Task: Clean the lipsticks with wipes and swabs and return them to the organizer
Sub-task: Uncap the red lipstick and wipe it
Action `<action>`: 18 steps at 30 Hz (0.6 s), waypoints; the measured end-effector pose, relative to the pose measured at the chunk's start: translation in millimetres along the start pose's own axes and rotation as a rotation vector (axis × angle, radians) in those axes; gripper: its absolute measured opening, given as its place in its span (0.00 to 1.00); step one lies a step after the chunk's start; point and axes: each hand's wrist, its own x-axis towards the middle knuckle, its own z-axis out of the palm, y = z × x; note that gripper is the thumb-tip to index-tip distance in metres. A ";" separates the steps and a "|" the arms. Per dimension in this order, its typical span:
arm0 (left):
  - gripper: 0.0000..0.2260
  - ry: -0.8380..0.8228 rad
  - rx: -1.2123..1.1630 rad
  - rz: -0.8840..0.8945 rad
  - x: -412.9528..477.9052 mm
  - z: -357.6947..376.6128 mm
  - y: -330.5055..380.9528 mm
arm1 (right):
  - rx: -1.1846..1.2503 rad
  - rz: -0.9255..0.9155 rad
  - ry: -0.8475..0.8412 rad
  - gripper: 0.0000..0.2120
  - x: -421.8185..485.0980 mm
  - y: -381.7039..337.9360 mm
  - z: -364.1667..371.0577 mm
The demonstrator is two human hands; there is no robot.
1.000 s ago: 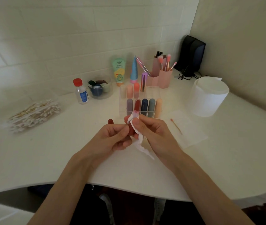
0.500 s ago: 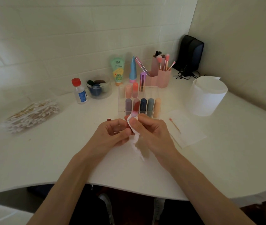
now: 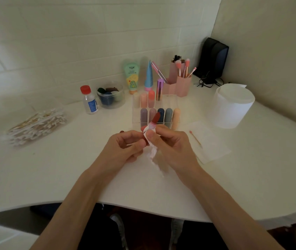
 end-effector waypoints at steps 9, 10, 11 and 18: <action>0.11 -0.005 0.086 0.058 -1.8 -1.8 0.5 | -0.017 0.005 0.013 0.09 -0.3 0.6 0.9; 0.10 0.032 0.099 0.075 -1.4 -1.7 -0.6 | -0.030 0.011 0.018 0.09 -1.0 0.5 1.5; 0.09 0.062 0.111 0.084 -1.3 -1.0 -1.2 | -0.041 0.017 0.020 0.10 -1.2 0.4 1.8; 0.16 -0.100 -0.001 0.012 -1.8 -0.4 1.4 | 0.027 0.082 0.032 0.12 0.1 -0.2 -2.4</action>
